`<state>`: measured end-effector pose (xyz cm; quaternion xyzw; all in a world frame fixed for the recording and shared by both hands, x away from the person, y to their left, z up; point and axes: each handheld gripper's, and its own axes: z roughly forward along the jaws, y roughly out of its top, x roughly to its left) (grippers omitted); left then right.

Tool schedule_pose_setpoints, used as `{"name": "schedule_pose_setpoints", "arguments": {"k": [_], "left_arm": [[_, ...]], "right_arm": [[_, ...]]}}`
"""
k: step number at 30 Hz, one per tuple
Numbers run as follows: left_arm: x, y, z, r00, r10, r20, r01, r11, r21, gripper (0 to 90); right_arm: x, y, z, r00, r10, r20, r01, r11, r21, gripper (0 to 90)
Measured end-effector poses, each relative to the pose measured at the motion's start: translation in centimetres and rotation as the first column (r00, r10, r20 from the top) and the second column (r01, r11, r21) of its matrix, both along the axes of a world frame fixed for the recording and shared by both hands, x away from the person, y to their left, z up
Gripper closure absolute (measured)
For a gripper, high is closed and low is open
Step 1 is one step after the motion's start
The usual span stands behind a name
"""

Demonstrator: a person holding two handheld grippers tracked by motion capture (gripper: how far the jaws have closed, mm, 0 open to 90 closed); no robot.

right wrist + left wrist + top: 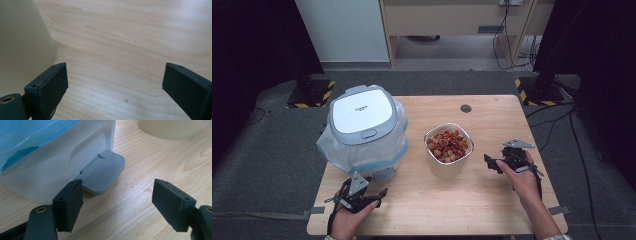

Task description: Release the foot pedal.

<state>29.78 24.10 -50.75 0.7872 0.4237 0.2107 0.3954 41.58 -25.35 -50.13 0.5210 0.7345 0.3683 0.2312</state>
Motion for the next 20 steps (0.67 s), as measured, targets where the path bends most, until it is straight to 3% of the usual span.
{"name": "schedule_pose_setpoints", "arguments": {"k": [3, 11, 15, 20], "left_arm": [[0.1, 0.0, -0.1, 1.0000, 0.002, -0.007, -0.002, 1.0000, -0.002, 22.9], [0.2, 0.0, -0.1, 0.9999, 0.004, -0.012, -0.004, 1.0000, -0.002, 23.0], [0.2, 0.0, -0.1, 0.9999, 0.004, -0.016, -0.004, 1.0000, -0.003, 23.0], [0.2, 0.0, -0.1, 0.9999, 0.006, -0.016, -0.006, 1.0000, -0.005, 23.1]], "right_arm": [[0.3, -0.3, -1.1, 0.9989, -0.021, -0.043, 0.020, 1.000, -0.023, 6.7], [0.5, 0.6, -3.3, 0.9926, -0.022, -0.120, 0.020, 1.000, -0.018, 5.2], [0.3, 1.6, -3.8, 0.9963, -0.020, -0.084, 0.014, 0.997, -0.072, 4.0], [0.2, 2.3, -3.8, 0.9961, -0.013, -0.088, 0.006, 0.997, -0.082, 2.6]]}}
